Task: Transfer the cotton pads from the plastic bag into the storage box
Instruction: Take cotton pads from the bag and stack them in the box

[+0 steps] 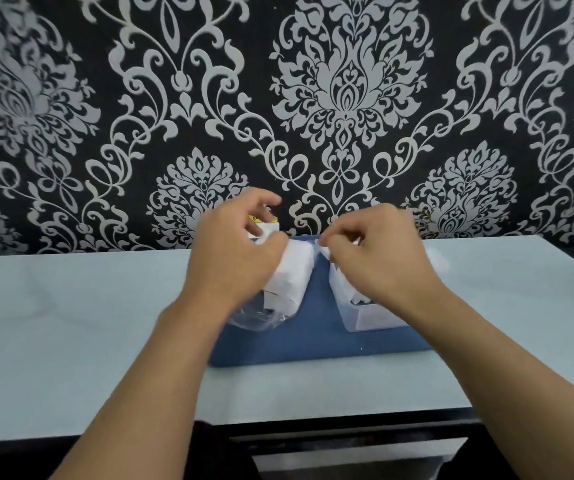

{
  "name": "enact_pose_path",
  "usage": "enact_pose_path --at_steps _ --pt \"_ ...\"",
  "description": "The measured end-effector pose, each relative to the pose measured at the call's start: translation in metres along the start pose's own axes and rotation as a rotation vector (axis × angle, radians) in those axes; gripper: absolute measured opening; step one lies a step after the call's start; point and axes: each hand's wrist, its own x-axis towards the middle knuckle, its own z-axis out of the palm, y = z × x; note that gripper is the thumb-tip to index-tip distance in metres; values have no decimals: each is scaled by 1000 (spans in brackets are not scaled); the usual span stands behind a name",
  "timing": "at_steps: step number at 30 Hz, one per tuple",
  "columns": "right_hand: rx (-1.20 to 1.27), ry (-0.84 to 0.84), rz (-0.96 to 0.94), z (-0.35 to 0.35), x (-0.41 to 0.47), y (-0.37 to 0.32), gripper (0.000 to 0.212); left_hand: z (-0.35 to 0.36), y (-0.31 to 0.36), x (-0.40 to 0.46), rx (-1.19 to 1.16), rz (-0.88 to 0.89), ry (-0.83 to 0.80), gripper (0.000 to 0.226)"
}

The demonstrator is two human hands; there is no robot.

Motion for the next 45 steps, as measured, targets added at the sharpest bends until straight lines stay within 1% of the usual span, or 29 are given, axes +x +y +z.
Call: enact_pose_path --at_steps 1,2,3,4,5,6,7,9,10,12,14,17,21,24,27,30,35,38,40,42,44,45 --pt "100 -156 -47 6 -9 -16 22 -13 -16 2 78 -36 22 54" --pt "132 -351 -96 17 -19 -28 25 -22 -30 2 163 -103 -47 65" --pt "76 -521 -137 30 -27 -34 29 -23 -42 0 205 -173 -172 75" --pt "-28 -628 -167 42 -33 -34 31 -19 -49 -4 178 -225 -297 79" --pt "-148 -663 -172 53 -35 -31 31 -13 -55 -8 126 -252 -381 77" --pt "-261 -656 -153 59 -35 -27 29 -5 -57 -10 100 -248 -401 70" --pt "-357 -620 -138 63 -35 -22 26 2 -58 -10 115 -230 -373 61" --pt "-522 -523 -153 66 -29 -18 21 10 -56 -6 215 -221 -214 44" --pt "-575 -473 -148 65 -26 -17 21 13 -51 -4 257 -230 -137 40" --pt "-625 -383 -110 60 -19 -13 23 17 -39 -3 269 -225 -57 35" --pt "-635 -329 -87 54 -13 -6 31 20 -29 -6 251 -211 -34 35" --pt "-645 -321 -66 52 -8 3 42 23 -22 -9 221 -194 -27 41" --pt "-659 -336 -59 54 -5 7 37 24 -19 -12 235 -205 -54 46" --pt "-615 -327 -47 52 -1 9 29 24 -22 -12 265 -234 -87 54" --pt "-582 -377 -59 48 -2 11 21 27 -27 -11 303 -248 -149 60" --pt "-484 -401 -93 44 -5 9 12 33 -32 -8 358 -250 -139 55" --pt "-203 -388 -140 35 -6 16 20 35 -38 -1 425 -269 -91 43" --pt "-138 -437 -83 30 -7 23 25 37 -38 0 427 -258 -90 41" --pt "-108 -414 -81 29 -5 28 18 38 -37 -1 442 -249 -97 41" --pt "-49 -387 -110 29 -5 28 20 38 -35 -2 444 -253 -109 41" --pt "109 -352 -112 26 -5 24 23 38 -34 -3 451 -252 -115 44" --pt "228 -322 -79 23 -5 22 25 38 -34 -3 445 -255 -117 44"
